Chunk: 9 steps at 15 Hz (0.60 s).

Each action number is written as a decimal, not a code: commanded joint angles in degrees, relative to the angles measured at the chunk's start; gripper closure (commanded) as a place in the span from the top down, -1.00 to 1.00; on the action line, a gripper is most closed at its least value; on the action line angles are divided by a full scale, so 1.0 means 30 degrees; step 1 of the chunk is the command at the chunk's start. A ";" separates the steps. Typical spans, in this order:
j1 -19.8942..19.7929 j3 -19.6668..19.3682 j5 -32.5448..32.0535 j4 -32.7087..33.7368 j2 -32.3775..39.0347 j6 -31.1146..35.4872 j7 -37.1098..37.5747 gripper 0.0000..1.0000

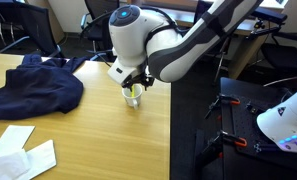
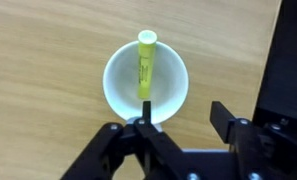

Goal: Take the marker from the cup and put it on the table

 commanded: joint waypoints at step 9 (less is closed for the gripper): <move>-0.0437 0.0014 -0.0286 0.2657 0.2520 -0.0151 -0.1928 0.03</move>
